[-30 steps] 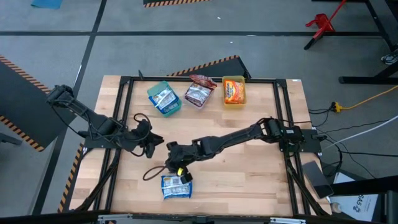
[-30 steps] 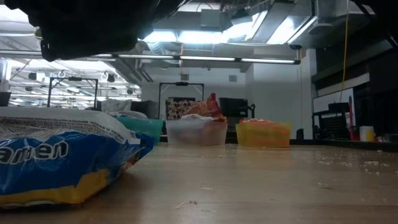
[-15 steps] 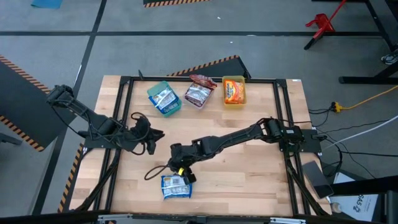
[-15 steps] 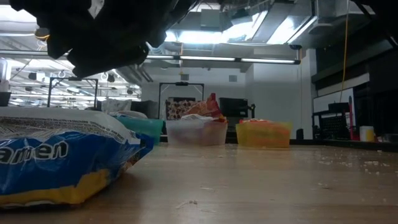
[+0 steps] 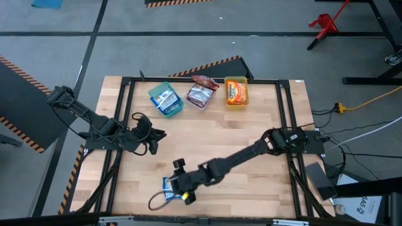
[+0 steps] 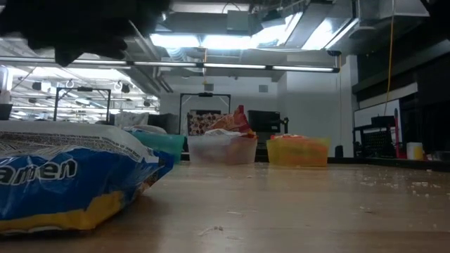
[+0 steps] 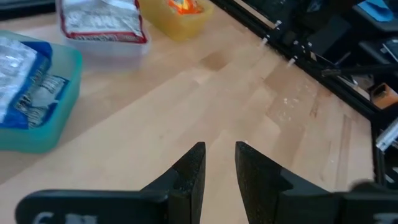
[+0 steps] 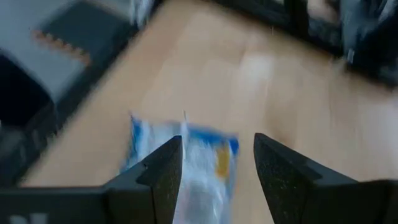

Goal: Sort Maruchan noodles
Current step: Put the blue noodle pack into the blue bin

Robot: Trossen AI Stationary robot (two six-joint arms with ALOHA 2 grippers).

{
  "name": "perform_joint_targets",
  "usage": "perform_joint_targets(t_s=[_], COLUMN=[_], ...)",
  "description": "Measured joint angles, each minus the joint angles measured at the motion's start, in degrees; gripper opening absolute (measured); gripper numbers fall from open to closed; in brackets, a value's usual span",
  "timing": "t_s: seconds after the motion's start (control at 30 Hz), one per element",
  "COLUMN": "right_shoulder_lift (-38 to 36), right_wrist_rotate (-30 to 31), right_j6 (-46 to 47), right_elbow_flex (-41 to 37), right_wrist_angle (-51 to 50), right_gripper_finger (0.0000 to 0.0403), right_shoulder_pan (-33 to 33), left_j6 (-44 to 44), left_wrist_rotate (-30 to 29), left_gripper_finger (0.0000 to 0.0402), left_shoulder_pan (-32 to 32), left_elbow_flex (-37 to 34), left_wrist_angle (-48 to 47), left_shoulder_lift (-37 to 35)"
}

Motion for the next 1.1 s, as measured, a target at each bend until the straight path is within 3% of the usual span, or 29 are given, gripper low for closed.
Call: perform_joint_targets(t_s=[0.3, 0.6, 1.1], right_shoulder_lift=[5.4, 8.9, 8.4], right_wrist_rotate=[2.5, 3.1, 8.7], right_j6=[5.6, 13.8, 15.9], right_elbow_flex=[0.0, 0.0, -2.3], right_wrist_angle=[13.6, 13.1, 8.0], right_gripper_finger=[0.0186, 0.0186, 0.0186], right_shoulder_pan=[0.8, 0.3, 0.6], left_j6=[1.8, 3.2, 4.8], left_wrist_rotate=[4.1, 5.2, 5.5], left_gripper_finger=[0.0082, 0.0082, 0.0082], left_shoulder_pan=[0.0, 0.0, -0.2], left_elbow_flex=[0.0, 0.0, 0.0], left_wrist_angle=[-0.2, -0.1, -0.5], left_shoulder_lift=[0.0, 0.0, 0.0])
